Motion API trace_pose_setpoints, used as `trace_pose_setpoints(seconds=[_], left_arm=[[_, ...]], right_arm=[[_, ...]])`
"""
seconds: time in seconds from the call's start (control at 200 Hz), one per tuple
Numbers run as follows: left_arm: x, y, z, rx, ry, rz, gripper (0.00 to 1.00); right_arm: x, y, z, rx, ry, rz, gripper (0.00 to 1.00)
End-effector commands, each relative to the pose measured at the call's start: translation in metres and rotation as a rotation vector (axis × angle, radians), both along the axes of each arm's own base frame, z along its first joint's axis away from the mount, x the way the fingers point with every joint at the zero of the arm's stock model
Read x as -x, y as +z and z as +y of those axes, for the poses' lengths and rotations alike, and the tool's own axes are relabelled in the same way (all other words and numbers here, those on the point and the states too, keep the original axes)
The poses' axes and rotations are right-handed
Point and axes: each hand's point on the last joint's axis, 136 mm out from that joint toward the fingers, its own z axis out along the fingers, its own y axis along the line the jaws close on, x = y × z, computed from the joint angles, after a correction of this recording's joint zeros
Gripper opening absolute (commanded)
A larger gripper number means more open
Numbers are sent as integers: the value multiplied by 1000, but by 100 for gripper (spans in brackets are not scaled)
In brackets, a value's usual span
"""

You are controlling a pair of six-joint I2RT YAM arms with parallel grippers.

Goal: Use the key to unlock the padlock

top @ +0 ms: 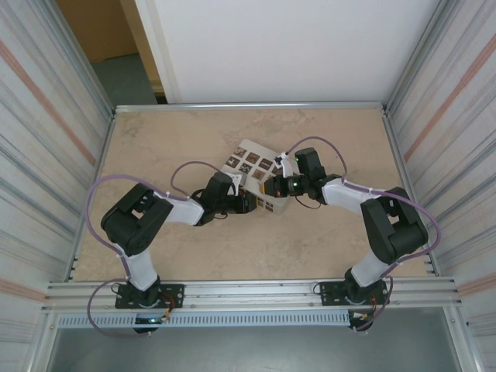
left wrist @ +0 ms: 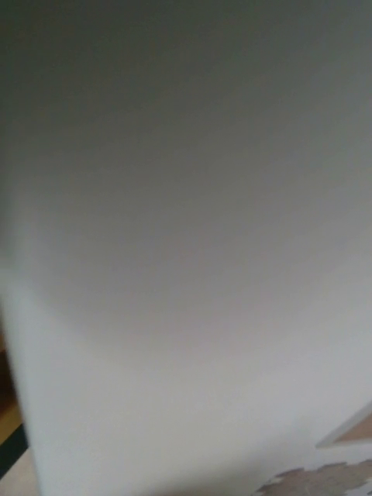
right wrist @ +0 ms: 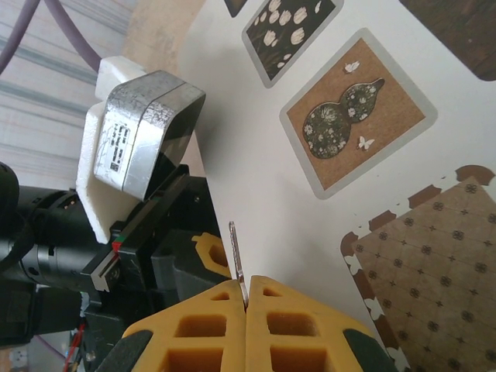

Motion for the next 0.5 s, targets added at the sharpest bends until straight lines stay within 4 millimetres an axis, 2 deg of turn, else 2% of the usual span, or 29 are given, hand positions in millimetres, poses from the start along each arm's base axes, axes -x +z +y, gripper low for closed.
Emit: trace_pose_setpoints(seconds=[0.0,0.276,0.496], left_arm=[[-17,23,5,15,69,-81,26],[-6,50,6,19,45,-115,23],[9,72,2,64,33,-58,22]], right_arm=[[19,-12,-8,66,9,79,0],[14,29,-8,48,29,-31,0],[33,50,-19,69,54,-126,0]])
